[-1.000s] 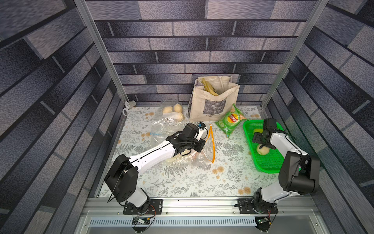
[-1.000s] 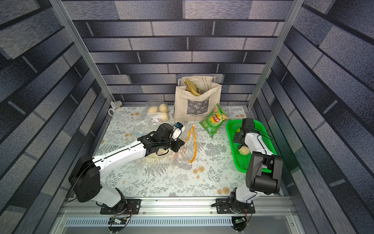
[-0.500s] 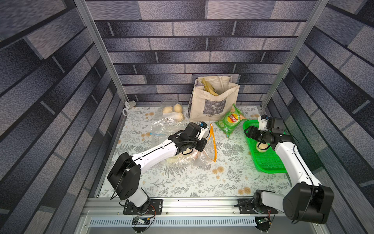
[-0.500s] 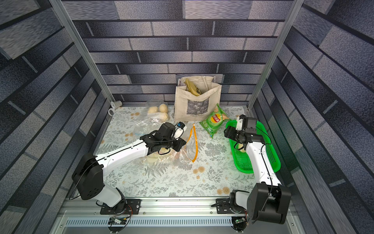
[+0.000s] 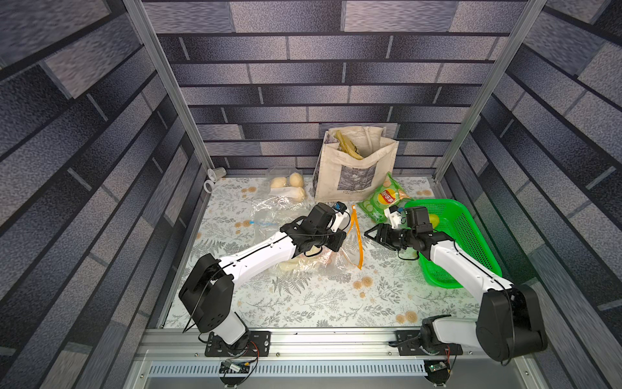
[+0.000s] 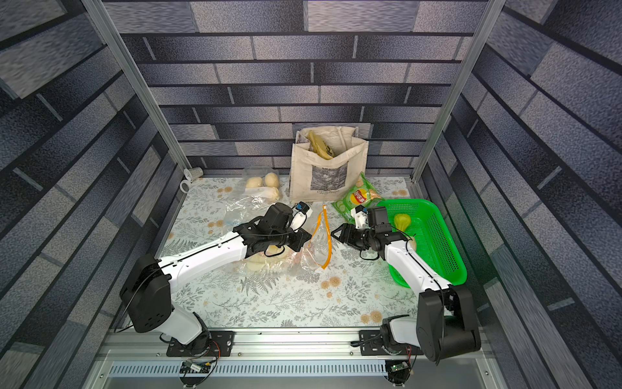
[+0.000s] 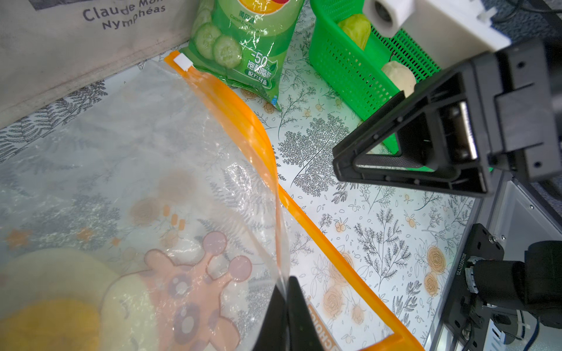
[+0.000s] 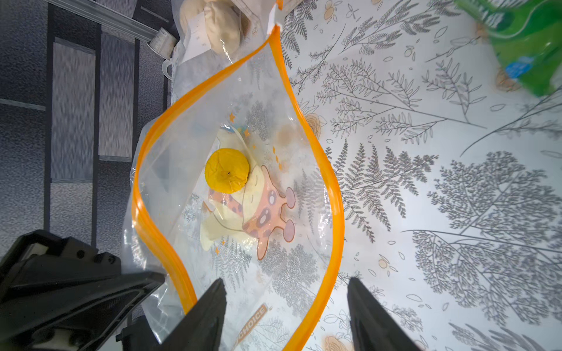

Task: Open the zip-top bag and take out the pear
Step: Place the pear in the basket.

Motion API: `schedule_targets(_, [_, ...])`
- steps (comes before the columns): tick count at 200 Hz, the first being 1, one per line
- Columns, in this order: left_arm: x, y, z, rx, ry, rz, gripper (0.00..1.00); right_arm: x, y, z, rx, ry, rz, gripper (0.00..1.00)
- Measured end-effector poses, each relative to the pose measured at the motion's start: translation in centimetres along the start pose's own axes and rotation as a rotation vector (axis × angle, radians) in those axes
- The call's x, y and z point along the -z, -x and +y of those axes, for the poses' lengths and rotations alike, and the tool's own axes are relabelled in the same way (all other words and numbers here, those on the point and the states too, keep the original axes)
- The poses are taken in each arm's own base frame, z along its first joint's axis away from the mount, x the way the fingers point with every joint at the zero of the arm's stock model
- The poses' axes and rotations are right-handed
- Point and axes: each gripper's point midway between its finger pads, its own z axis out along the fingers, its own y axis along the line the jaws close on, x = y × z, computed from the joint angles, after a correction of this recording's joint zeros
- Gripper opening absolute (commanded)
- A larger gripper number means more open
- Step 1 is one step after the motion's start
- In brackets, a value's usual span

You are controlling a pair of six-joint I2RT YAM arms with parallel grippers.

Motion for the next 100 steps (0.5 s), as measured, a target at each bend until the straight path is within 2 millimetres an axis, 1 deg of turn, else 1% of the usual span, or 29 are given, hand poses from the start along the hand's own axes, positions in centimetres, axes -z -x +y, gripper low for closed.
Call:
schedule_targets(24, [0.0,0.0,0.0,-0.001,-0.001,0.000,0.06,-2.3,-0.5,0.2,-0.037,0.030,0.039,0.63])
schedule_targets(56, [0.0,0.0,0.0,-0.001,-0.001,0.000,0.07,-5.3,-2.1,1.1,-0.057,0.067,0.110,0.61])
schedule_targets(86, [0.2,0.2,-0.3,-0.005,-0.005,-0.007,0.07,-7.8,-3.2,2.0,-0.082,0.106,0.159,0.72])
schedule_targets(100, [0.4,0.4,-0.5,-0.008,-0.008,-0.015,0.07,-8.8,-3.6,2.5,-0.088,0.120,0.180,0.74])
